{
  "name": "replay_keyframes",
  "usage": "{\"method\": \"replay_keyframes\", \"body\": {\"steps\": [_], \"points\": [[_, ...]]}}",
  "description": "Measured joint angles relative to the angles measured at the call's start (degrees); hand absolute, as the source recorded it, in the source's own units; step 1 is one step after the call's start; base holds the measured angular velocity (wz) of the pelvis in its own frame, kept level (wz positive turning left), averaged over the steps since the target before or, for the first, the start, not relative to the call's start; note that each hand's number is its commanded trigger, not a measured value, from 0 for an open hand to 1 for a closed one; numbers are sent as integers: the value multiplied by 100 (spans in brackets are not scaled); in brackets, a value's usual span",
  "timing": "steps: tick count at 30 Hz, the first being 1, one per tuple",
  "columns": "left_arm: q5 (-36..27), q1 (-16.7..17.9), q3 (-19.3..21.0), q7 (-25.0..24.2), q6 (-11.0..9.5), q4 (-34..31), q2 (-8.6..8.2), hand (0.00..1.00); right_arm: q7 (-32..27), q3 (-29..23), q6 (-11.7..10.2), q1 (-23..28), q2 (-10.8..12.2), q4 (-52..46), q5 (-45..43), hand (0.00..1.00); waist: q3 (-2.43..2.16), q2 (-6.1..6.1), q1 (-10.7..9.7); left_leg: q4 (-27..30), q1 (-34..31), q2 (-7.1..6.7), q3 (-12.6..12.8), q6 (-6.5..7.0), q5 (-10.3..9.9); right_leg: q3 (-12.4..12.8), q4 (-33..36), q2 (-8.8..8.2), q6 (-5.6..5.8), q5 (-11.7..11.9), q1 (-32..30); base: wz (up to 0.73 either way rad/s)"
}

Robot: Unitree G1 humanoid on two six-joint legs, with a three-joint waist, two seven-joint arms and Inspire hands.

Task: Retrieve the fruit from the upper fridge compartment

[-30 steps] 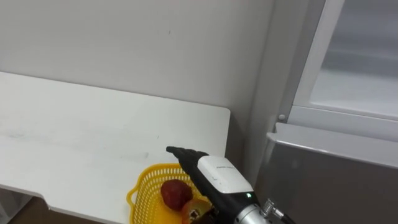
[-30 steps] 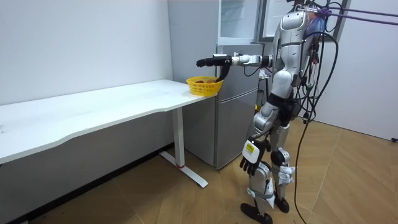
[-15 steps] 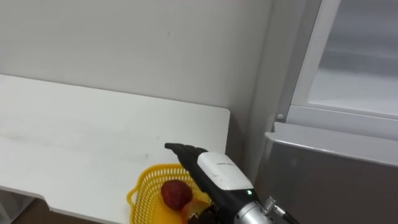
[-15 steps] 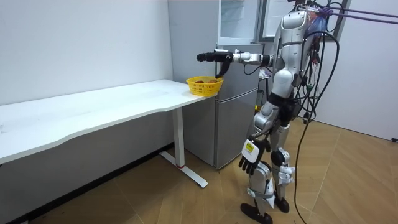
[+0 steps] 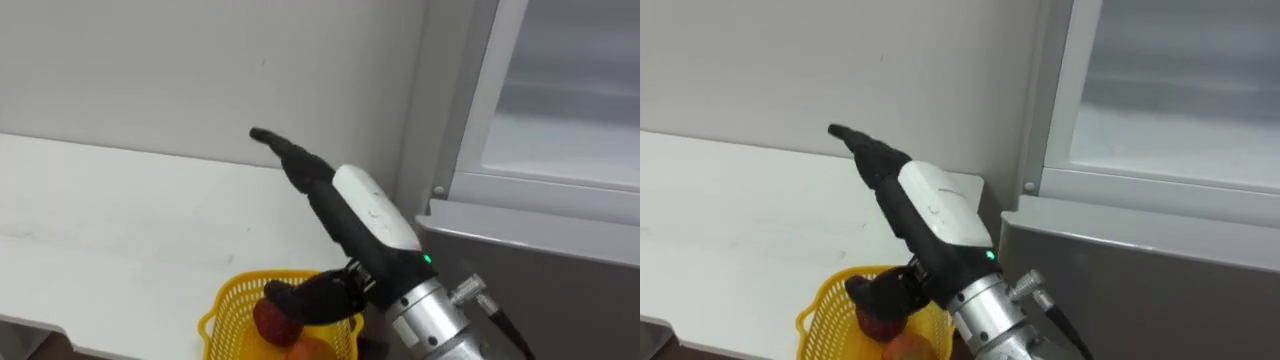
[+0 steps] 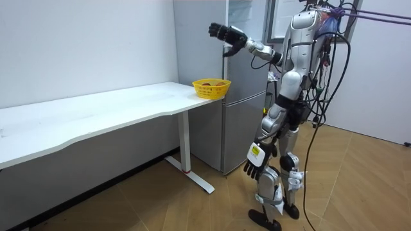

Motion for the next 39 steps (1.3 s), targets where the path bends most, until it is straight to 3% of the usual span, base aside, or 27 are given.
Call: {"method": "replay_keyframes", "body": {"steps": [7, 12, 16, 17, 22, 27, 35, 39], "points": [[18, 47, 9, 109, -49, 149, -83, 0, -505, -232, -307, 8, 128, -461, -16, 0, 14, 79, -244, 26, -1, 12, 91, -1, 0, 118, -3, 18, -2, 0, -13, -4], [17, 83, 44, 235, -48, 145, -91, 0, -1147, -589, -444, 157, 105, -772, 59, 0, -58, 52, -382, 21, 66, 17, 154, 0, 0, 143, -1, 17, -4, 4, -12, -6], [-21, 178, 120, 354, -49, 168, -88, 0, -1520, -900, -541, 319, 84, -870, 133, 0, -59, 82, -552, -75, 198, 16, 154, -1, 0, 150, -5, 18, -2, 3, 97, -2], [-23, 224, 120, 355, -48, 161, -100, 0, -1602, -1010, -580, 363, 81, -870, 182, 0, -93, 77, -616, -79, 210, 17, 153, -1, 0, 162, -3, 18, -1, 3, 100, -4], [-55, 410, 126, 343, -50, 142, -102, 0, -1915, -1551, -628, 620, -52, -873, 367, 0, -100, 68, -900, -84, 304, 17, 178, -2, -2, 289, -4, 30, -1, 3, 177, -5], [-55, 565, 241, 334, -65, 141, -105, 0, -2427, -2212, -809, 1592, -140, -804, 366, 0, -95, 43, -1112, -72, 338, 25, 202, -2, -3, 327, 5, 31, -2, 2, 173, -3], [-54, 740, 555, 337, -77, 108, -137, 0, -3137, -3131, -831, 2387, -182, -118, 409, 0, -91, 18, -1290, -98, 337, 55, 462, -1, -4, 485, -13, 39, -4, 1, 51, -13], [-62, 810, 564, 429, -71, 51, -131, 0, -3324, -3233, -835, 2738, -175, 448, 478, 0, -106, 19, -1399, -99, 332, 56, 502, 0, -5, 534, -22, 49, -4, 1, 11, -5]]}}
